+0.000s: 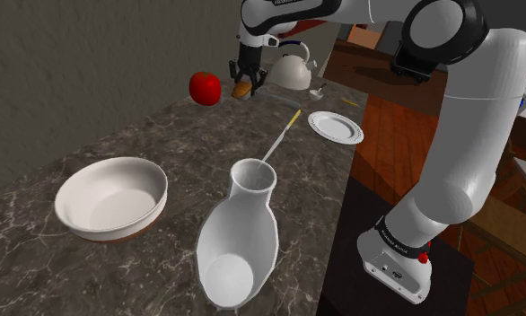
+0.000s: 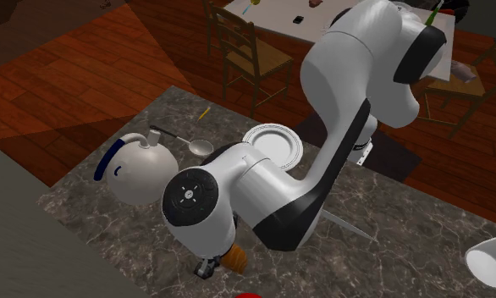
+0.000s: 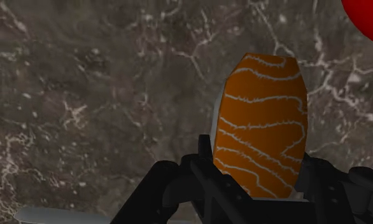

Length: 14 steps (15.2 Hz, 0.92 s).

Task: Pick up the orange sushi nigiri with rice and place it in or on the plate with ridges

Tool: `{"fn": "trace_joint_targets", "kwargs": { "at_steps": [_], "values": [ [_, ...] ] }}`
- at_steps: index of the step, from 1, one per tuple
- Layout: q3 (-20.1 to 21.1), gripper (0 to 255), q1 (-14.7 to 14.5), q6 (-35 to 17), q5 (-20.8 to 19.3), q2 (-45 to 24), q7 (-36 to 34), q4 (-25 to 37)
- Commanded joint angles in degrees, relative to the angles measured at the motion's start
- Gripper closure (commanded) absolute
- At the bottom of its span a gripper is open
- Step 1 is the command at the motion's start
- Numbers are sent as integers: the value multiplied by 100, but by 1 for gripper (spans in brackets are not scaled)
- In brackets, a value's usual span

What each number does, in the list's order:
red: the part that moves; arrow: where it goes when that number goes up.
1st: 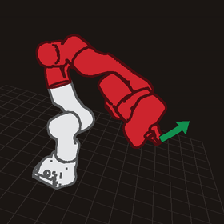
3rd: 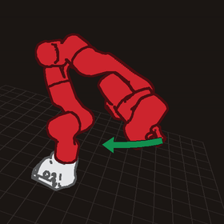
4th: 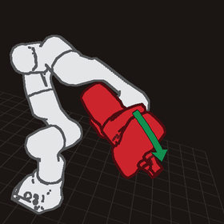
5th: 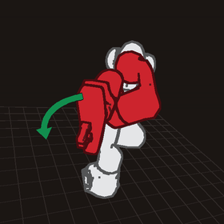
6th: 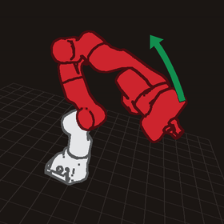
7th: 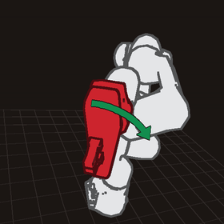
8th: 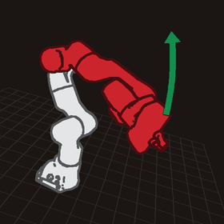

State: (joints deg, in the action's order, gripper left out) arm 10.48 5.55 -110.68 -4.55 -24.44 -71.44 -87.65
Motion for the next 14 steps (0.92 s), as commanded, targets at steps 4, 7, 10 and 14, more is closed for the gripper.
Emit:
{"fn": "trace_joint_targets", "kwargs": {
  "at_steps": [4,7,10,14],
  "values": [
    [9,255,-2,354,20,78,17,277],
    [14,255,-6,571,28,107,24,465],
    [18,255,-13,794,33,125,29,671],
    [6,255,128,687,124,636,165,60]
  ]
}}
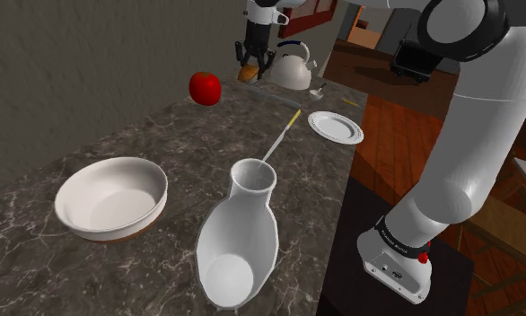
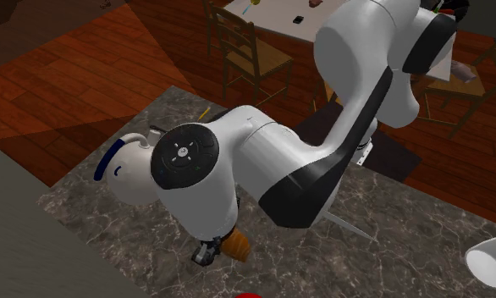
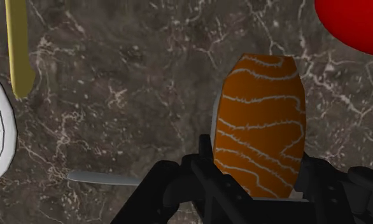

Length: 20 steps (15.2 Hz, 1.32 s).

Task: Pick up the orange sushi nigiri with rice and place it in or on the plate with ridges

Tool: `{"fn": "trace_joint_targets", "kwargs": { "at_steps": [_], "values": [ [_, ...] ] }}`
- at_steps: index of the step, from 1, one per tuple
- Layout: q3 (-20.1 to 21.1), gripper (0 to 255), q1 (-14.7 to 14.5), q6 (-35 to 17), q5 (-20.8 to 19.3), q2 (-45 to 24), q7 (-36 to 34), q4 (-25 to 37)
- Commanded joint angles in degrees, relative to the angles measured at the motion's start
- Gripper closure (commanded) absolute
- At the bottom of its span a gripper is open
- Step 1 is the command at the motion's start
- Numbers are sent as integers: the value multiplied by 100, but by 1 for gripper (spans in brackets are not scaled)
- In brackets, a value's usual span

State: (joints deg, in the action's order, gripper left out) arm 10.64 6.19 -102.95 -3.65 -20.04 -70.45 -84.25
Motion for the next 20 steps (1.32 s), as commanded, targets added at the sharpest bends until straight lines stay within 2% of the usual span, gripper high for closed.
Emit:
{"fn": "trace_joint_targets", "kwargs": {
  "at_steps": [1,10,20],
  "values": [
    [-22,255,132,-193,78,435,137,-619],
    [-283,255,584,-775,404,2335,907,-3071],
    [-857,255,941,-859,422,4197,1860,-5016]
  ]
}}
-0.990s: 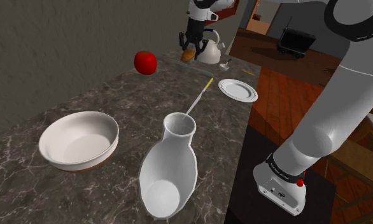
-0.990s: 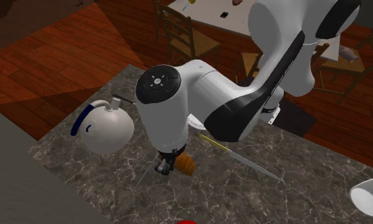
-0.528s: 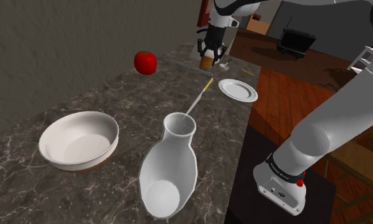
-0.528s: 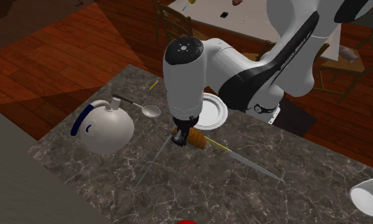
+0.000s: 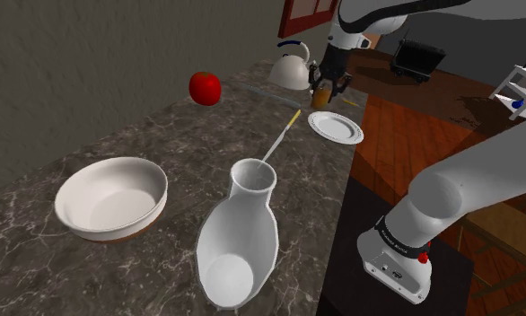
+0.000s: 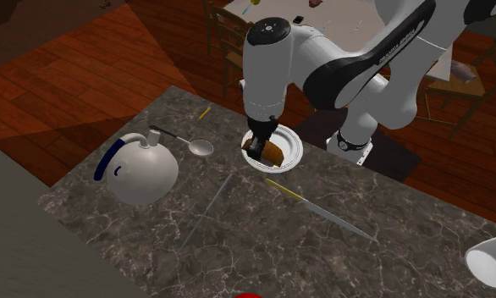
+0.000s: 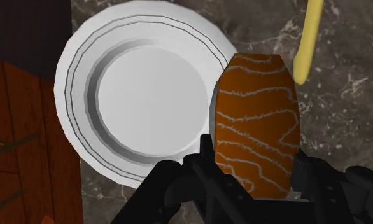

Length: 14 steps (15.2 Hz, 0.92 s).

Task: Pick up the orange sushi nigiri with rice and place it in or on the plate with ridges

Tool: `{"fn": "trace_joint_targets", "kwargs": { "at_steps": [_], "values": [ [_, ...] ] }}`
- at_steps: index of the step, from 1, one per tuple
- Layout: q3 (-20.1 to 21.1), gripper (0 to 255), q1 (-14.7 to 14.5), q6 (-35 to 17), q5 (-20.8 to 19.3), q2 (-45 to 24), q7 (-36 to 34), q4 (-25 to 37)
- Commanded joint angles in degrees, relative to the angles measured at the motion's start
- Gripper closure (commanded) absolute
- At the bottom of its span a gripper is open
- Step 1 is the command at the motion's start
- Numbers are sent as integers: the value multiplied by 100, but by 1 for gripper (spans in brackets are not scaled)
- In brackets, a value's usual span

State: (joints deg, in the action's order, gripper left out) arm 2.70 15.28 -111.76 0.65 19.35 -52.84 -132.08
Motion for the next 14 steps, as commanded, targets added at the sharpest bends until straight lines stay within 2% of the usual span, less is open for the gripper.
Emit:
{"fn": "trace_joint_targets", "kwargs": {
  "at_steps": [1,6,13,14],
  "values": [
    [-133,255,73,41,-34,436,196,-394],
    [-461,255,273,169,-207,1190,623,-1018],
    [-471,255,275,-417,-214,1040,619,-1454],
    [-460,255,268,-339,-206,1074,613,-1375]
  ]
}}
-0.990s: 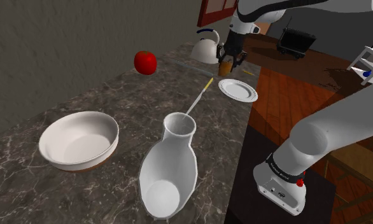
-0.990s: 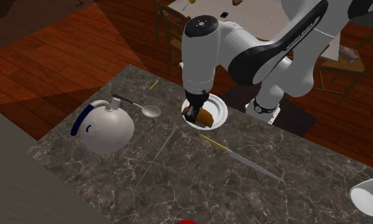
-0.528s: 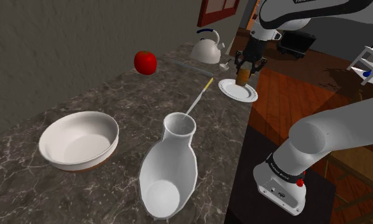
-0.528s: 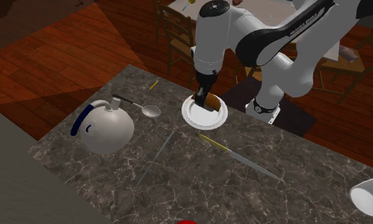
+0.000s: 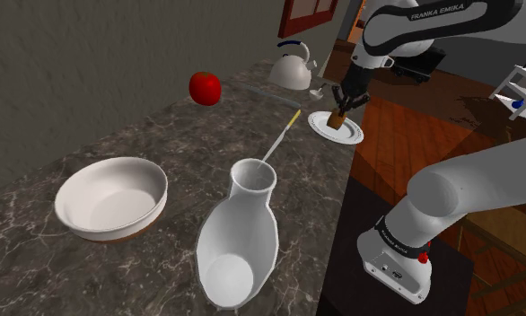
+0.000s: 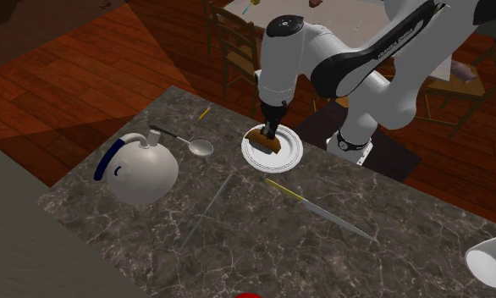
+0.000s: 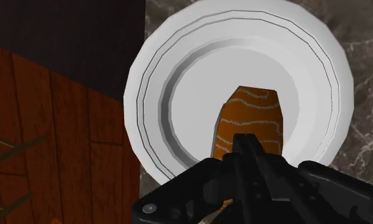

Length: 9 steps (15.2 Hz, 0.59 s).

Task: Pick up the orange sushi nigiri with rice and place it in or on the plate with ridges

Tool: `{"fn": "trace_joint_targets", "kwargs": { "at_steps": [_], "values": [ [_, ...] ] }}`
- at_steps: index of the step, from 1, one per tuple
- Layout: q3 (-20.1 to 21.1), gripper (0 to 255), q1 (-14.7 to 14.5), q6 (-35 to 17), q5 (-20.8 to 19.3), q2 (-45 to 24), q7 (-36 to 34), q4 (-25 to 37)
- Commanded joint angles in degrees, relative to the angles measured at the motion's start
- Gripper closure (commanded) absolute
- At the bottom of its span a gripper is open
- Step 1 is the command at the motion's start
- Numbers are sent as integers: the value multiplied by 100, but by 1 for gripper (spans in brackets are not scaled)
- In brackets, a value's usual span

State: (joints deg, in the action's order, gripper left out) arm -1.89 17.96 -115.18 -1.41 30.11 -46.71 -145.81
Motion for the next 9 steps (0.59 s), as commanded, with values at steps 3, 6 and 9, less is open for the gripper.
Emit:
{"fn": "trace_joint_targets", "kwargs": {
  "at_steps": [3,6,9],
  "values": [
    [-198,0,105,-611,81,-38,59,-148],
    [-203,0,101,-876,85,-152,63,-300],
    [-209,0,96,-1147,90,-282,68,-441]
  ]
}}
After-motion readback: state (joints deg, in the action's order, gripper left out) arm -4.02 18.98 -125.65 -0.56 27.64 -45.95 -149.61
